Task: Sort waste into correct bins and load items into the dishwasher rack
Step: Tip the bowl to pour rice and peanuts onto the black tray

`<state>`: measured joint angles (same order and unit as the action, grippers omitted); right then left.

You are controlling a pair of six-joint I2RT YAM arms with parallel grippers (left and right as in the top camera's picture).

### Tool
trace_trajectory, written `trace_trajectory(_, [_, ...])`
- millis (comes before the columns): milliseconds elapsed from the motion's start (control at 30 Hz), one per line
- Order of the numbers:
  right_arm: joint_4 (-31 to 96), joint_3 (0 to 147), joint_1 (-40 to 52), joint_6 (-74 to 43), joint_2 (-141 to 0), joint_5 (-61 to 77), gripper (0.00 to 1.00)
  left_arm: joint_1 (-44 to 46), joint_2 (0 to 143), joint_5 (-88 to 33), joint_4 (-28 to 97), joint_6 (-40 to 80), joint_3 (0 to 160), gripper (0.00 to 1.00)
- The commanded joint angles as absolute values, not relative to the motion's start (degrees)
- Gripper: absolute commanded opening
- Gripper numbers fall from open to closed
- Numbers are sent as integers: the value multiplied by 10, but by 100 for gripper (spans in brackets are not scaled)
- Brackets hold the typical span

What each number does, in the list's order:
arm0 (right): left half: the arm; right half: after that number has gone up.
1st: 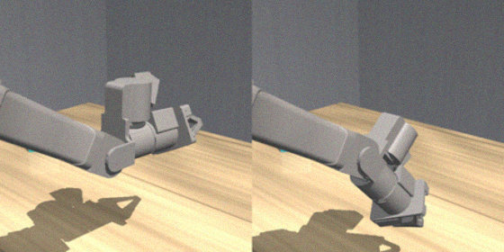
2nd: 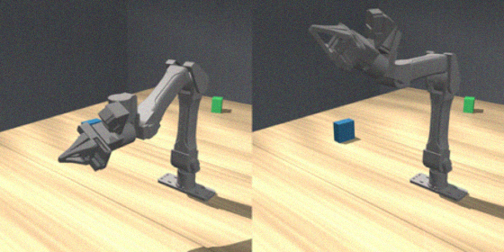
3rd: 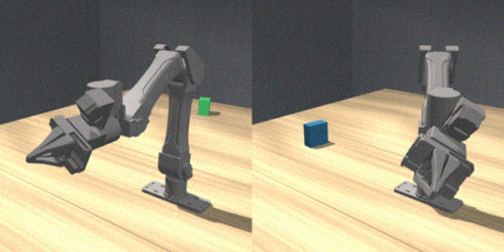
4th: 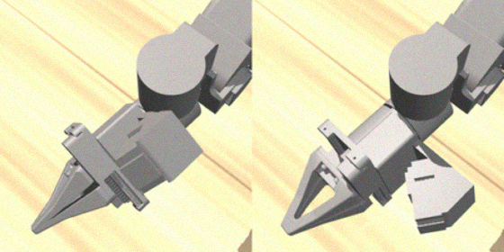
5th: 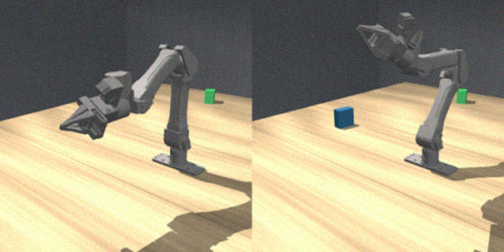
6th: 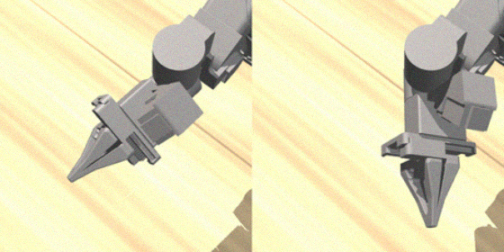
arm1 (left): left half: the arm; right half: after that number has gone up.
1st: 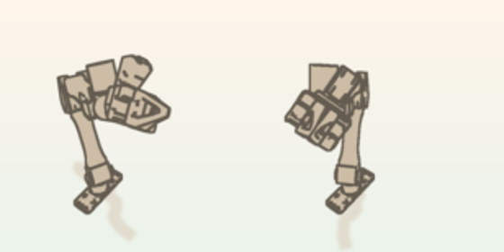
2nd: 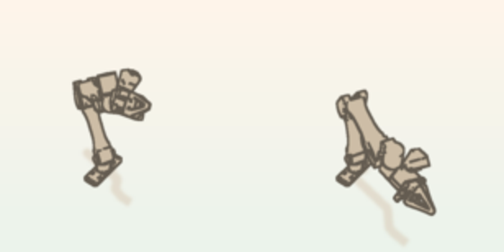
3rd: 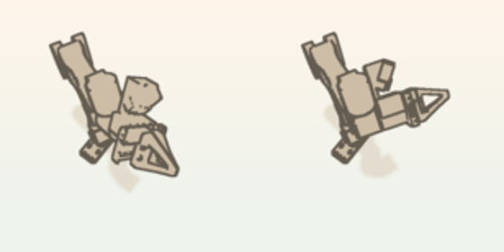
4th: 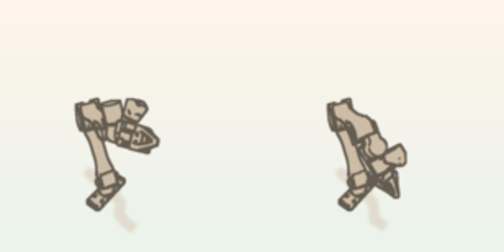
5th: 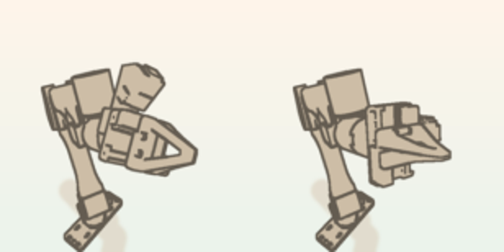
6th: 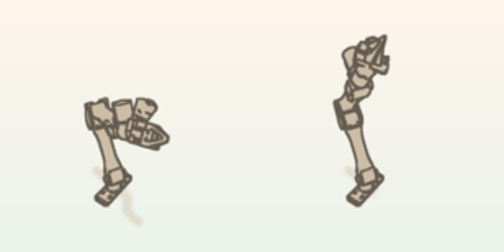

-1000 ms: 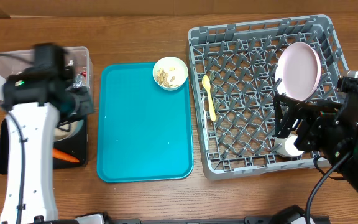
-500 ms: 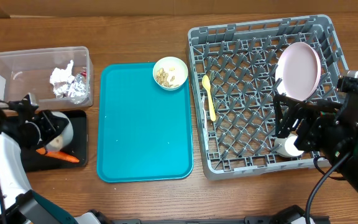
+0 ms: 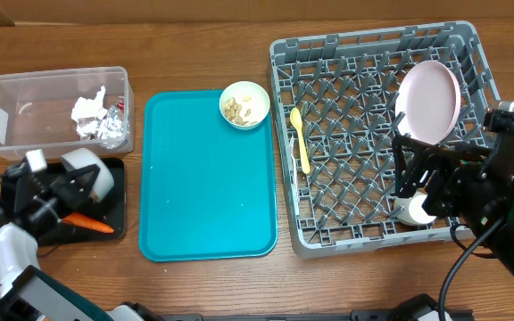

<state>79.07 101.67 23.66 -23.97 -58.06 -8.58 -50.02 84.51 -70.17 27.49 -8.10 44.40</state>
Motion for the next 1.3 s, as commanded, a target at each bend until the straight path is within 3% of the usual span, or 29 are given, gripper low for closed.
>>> trace_trajectory(0, [788,1021,236,-241,-576,-94,100,-537,848,-816,272,-108,435,5])
trace_trajectory(100, [788,1021,236,-240,-576,-94,100,-559,848,-867,270,-124,435,6])
trace_trajectory(333, [788,1021,236,-240,-576,-94,100,-566,866,-830,295,-164,430,6])
trace_trajectory(667, [788,1021,236,-240,-576,-94,100,-566,886,-906,300,-187,424,4])
trace_trajectory(933, [788,1021,236,-241,-576,-94,100,-566,886,-906,304,-178,424,4])
trace_trajectory(1000, [788,1021,236,-241,-576,-94,100,-565,886,-884,302,-235,424,4])
trace_trajectory(1100, [788,1021,236,-241,-576,-94,100,-566,886,-905,335,-200,425,4])
trace_trajectory(1167, [788,1021,236,-241,-576,-94,100,-565,884,-879,347,-278,425,4])
trace_trajectory(1267, [788,1021,236,-240,-576,-94,100,-564,885,-842,350,-232,425,4])
